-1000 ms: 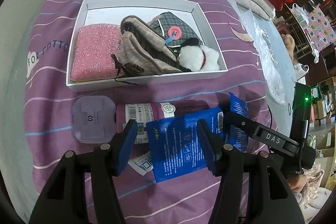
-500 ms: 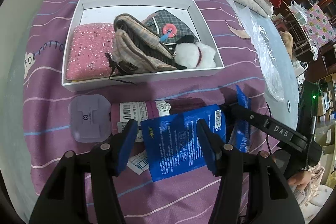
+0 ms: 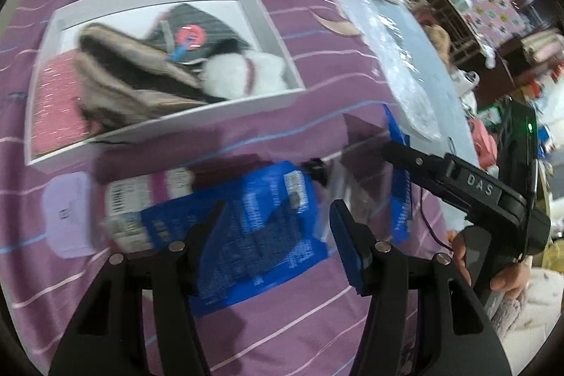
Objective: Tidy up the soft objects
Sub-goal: 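Grasp the blue packet with the right gripper while the left grasps the clear bag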
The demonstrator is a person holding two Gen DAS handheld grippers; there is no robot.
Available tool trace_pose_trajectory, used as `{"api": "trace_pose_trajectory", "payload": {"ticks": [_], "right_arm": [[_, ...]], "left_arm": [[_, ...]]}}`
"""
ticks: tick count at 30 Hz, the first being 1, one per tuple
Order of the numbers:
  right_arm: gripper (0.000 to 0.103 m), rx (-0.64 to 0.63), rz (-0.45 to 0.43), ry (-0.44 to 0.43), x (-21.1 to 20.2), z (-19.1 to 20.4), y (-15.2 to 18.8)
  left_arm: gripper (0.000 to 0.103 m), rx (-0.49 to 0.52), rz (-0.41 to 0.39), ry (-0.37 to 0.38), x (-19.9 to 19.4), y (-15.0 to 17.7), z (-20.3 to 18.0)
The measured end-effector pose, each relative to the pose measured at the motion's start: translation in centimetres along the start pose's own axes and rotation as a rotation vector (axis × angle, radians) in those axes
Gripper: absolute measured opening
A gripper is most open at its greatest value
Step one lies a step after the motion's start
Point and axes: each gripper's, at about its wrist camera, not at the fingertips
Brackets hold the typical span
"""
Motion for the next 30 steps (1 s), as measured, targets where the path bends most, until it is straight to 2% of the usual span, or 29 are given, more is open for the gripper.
{"api": "trace_pose_trajectory", "payload": {"ticks": [6,10,12,14,18,21,23,25,26,28,30], "right_arm": [[0.076,0.014,-0.02,0.002,-0.8,-0.9,0.0],[0.076,0.023,-0.027,-0.011,-1.1,-1.5,0.0],[0.076,0.026,-0.028,-0.015,-1.1,-1.7,0.0],[0.076,0.029,-0.028,-0.021,-1.2,-2.0,0.0],[0.076,0.039,-0.032,-0.031,-1.4,-2.5,0.0],[0.076,0.047,-0.034,-0.039,-1.5,-2.8,-0.1],[0.076,0.051,-0.034,-0.042,-1.5,-2.9,0.0],[0.076,0.053,-0.033,-0.044,-1.5,-3.0,-0.1],[0.076,0.054,-0.033,-0.045,-1.5,-3.0,-0.1],[0.076,0.054,-0.034,-0.044,-1.5,-3.0,-0.1],[0.076,0.054,-0.034,-0.047,-1.5,-3.0,-0.1]], "left_arm": [[0.059,0.075,0.004,0.015,2.1,-0.4,-1.6],[0.059,0.121,-0.002,0.066,3.1,-0.6,-2.8],[0.058,0.149,-0.004,0.068,3.7,-0.7,-3.6],[0.058,0.194,-0.001,0.041,4.4,-0.6,-4.4],[0.058,0.247,0.035,-0.071,6.6,-0.5,-5.8],[0.052,0.277,0.093,-0.109,8.4,-0.3,-6.5],[0.046,0.292,0.1,-0.152,9.2,-0.2,-7.1],[0.027,0.302,0.105,-0.155,9.4,-0.1,-7.5],[0.023,0.3,0.105,-0.15,9.3,-0.1,-7.5],[0.007,0.295,0.094,-0.164,9.1,-0.1,-7.5],[0.002,0.285,0.08,-0.189,8.7,-0.1,-7.4]]}}
Point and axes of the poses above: each gripper's, at about its wrist camera, not at the fingertips, and x roughly the way its jaws point, z to its left, y to its underside, and after that the axes turned 9 degrees about z, right-handed
